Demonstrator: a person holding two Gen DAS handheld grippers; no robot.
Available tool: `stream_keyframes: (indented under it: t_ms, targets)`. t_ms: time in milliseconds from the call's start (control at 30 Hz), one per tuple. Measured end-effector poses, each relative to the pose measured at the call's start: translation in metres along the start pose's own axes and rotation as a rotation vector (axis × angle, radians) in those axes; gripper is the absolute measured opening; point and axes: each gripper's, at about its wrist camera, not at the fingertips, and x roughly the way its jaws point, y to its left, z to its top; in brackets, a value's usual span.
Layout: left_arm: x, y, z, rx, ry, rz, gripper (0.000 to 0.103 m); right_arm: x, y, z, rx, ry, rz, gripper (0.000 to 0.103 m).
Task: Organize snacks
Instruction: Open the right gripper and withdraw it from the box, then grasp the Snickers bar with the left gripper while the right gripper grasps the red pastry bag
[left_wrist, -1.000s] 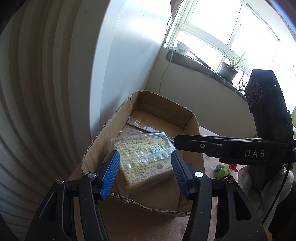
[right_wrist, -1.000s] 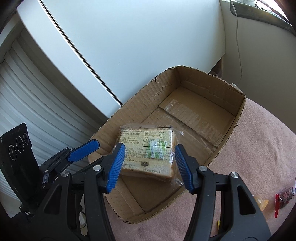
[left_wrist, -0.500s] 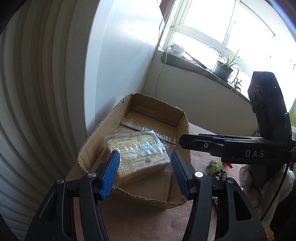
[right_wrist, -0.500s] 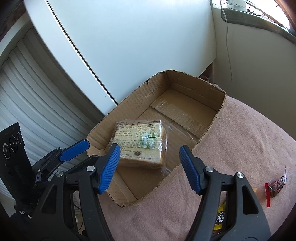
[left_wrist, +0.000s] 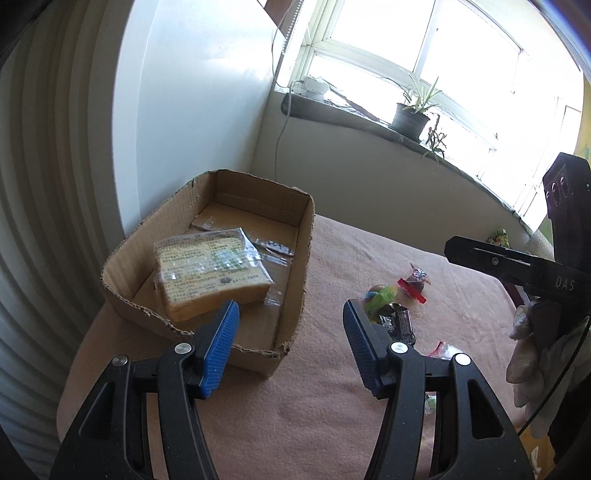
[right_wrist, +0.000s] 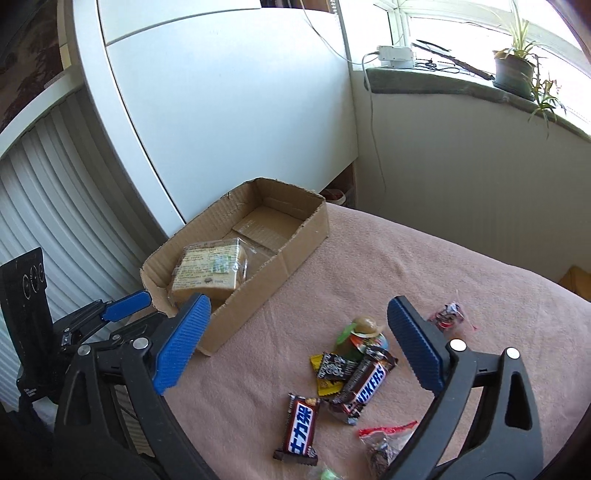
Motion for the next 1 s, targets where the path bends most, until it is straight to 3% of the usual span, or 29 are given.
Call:
stream_keyframes:
  t_ms: [333,533,767,867,1000]
  targets:
    - [0.004,-0.032,-0.026,-0.015,0.064,-0.07,0.058,-0.063,-0.049,-0.072,0.051,-0.033,-0.181,0.098]
    - [0.019,-0.054,-0.041,0.001,0.13,-0.122,0.058,-0.07,-0.051,-0.106,0.012,-0.006,-0.267,0.098]
    - [0.039,-0.085,-0.054,0.048,0.209,-0.179,0.058,-0.051,-0.044,-0.122,-0.052,0.038,-0.258,0.098]
    - [0.052,-0.093,-0.058,0.052,0.247,-0.169,0.049,-0.042,-0.042,-0.125,-0.075,0.064,-0.243,0.088]
    - [0.063,-0.102,-0.062,0.073,0.276,-0.156,0.049,-0.03,-0.041,-0.128,-0.101,0.096,-0.224,0.085]
